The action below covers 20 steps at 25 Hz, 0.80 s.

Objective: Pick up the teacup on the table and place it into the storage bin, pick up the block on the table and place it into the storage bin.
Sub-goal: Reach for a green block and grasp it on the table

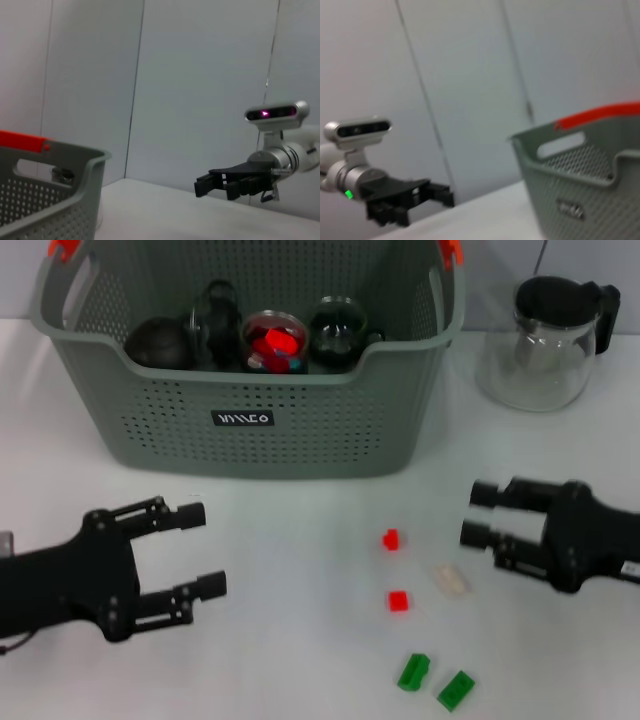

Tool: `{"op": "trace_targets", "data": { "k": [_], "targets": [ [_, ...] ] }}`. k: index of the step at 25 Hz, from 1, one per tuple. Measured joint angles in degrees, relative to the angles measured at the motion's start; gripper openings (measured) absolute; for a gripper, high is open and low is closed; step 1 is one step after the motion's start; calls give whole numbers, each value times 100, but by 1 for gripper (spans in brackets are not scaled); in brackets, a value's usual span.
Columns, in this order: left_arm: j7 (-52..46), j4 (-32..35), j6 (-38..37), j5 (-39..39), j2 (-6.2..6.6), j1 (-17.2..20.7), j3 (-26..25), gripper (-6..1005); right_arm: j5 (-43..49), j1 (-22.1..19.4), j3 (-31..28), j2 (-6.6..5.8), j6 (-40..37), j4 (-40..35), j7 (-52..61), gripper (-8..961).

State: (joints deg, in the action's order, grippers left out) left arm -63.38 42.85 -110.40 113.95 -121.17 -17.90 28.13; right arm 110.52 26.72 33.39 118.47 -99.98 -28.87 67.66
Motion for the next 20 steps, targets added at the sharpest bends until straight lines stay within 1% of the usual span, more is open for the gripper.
{"op": "trace_targets", "data": {
  "k": [2, 4, 8, 15, 17, 20],
  "targets": [
    [126, -11, 6, 7, -46, 63, -1, 753, 358, 59, 154, 11, -61, -262, 349, 549],
    [149, -14, 21, 10, -54, 90, -4, 753, 668, 102, 304, 46, -121, -597, 714, 550],
    [161, -84, 91, -13, -58, 116, -107, 753, 1431, 268, 842, 139, -339, -1695, 1930, 550],
    [181, -191, 130, -26, -104, 117, -191, 752, 2162, 780, 1865, 149, -655, -3034, 3591, 550],
    [184, -243, 132, -27, -114, 99, -263, 752, 2305, 987, 2195, 156, -714, -3232, 3996, 550],
    [191, -341, 137, -29, -117, 70, -458, 752, 2398, 1340, 2573, 161, -682, -3217, 4685, 550]
  ]
}}
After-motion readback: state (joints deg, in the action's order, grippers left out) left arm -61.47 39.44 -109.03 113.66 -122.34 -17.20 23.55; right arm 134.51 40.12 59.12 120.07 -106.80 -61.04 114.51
